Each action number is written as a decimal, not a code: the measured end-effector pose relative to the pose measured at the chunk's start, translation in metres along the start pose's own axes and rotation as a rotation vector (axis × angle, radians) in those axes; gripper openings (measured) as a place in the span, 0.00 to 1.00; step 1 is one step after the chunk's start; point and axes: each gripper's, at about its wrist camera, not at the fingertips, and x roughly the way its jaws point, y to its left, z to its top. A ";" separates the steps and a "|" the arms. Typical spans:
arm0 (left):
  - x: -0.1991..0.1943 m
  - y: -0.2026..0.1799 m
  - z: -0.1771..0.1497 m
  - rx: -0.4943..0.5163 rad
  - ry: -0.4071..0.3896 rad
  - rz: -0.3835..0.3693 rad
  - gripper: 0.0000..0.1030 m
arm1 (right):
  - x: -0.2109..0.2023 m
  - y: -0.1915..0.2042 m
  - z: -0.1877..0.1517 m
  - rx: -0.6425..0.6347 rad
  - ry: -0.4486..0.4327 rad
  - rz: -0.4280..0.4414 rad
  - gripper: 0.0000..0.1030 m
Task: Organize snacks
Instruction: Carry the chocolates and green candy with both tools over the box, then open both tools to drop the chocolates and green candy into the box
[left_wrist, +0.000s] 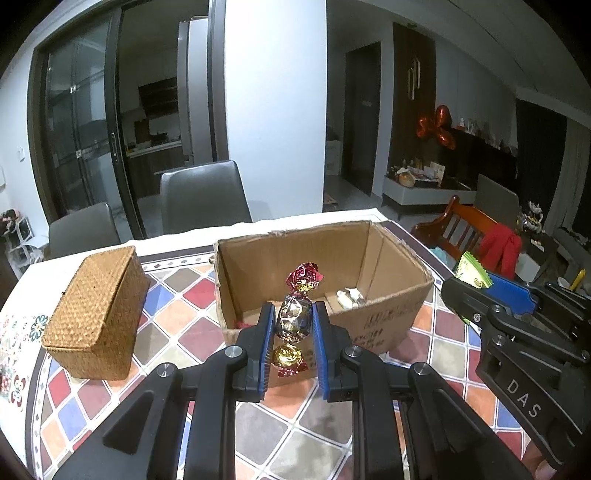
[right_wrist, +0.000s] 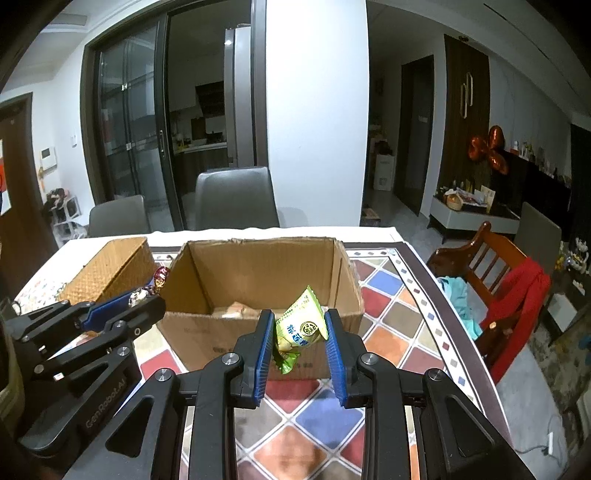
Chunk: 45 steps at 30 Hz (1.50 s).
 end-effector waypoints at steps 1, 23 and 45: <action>0.001 0.001 0.002 -0.002 -0.001 0.002 0.20 | 0.000 0.001 0.002 -0.001 -0.003 0.000 0.28; 0.048 0.015 0.032 -0.037 0.004 0.025 0.20 | 0.042 -0.009 0.041 0.005 -0.021 0.000 0.28; 0.093 0.023 0.038 -0.078 0.041 0.042 0.20 | 0.098 -0.010 0.051 0.003 0.022 0.019 0.28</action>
